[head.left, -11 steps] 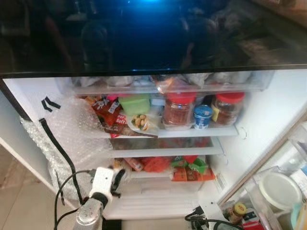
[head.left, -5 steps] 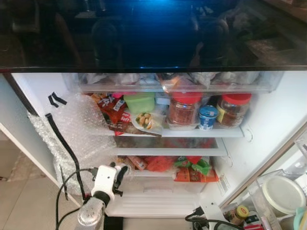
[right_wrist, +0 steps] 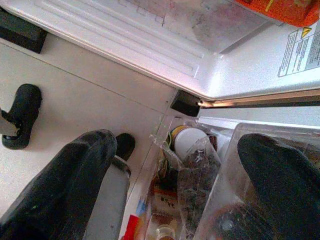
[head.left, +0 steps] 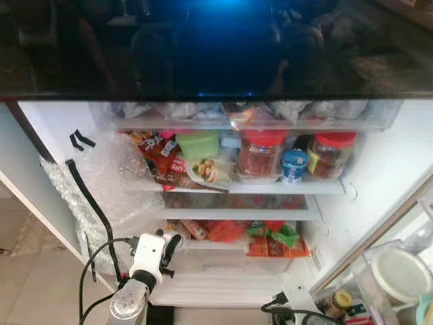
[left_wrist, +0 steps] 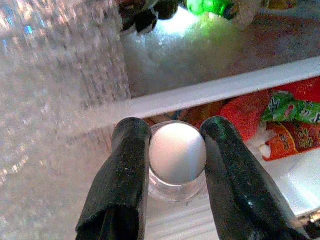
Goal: Restocking fridge
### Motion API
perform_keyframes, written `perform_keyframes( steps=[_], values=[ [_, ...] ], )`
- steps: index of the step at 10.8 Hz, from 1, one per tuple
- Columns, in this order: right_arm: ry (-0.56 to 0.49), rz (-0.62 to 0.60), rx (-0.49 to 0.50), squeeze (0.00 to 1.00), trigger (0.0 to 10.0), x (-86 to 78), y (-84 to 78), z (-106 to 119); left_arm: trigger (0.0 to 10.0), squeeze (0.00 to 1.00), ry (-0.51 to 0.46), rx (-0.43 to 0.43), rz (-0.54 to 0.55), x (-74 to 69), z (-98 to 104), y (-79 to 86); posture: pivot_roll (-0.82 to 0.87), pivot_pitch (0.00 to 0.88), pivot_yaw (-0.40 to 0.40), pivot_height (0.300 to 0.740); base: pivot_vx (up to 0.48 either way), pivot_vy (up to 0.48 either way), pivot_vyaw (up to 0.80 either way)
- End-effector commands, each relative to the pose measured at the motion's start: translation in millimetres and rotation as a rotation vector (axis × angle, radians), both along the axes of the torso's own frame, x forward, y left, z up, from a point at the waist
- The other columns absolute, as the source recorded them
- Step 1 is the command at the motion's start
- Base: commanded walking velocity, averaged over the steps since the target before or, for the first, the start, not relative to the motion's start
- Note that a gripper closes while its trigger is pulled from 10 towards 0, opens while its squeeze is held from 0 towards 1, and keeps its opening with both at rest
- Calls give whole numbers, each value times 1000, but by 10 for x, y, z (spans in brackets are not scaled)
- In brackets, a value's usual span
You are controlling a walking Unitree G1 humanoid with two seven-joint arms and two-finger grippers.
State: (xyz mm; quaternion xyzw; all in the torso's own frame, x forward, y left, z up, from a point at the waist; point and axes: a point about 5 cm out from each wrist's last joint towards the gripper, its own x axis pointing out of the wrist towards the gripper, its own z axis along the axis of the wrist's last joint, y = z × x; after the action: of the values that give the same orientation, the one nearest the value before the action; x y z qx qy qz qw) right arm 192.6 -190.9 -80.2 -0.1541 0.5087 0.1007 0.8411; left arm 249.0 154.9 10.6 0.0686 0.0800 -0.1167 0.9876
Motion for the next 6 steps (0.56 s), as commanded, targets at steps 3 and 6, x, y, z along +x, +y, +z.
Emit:
perform_keyframes(
  steps=[3, 6],
  values=[
    [20, -27, -22, 0, 10000, -44, -98, -9, 10000, 0, 32, 19, 18, -2, -64, 74, 34, 0, -17, 630, 0, 0, 0],
    [-4, -45, -6, 0, 10000, -37, -94, -5, 10000, 0, 28, -12, 39, 78, -36, 89, 35, 0, -18, 616, 0, 0, 0]
  ],
)
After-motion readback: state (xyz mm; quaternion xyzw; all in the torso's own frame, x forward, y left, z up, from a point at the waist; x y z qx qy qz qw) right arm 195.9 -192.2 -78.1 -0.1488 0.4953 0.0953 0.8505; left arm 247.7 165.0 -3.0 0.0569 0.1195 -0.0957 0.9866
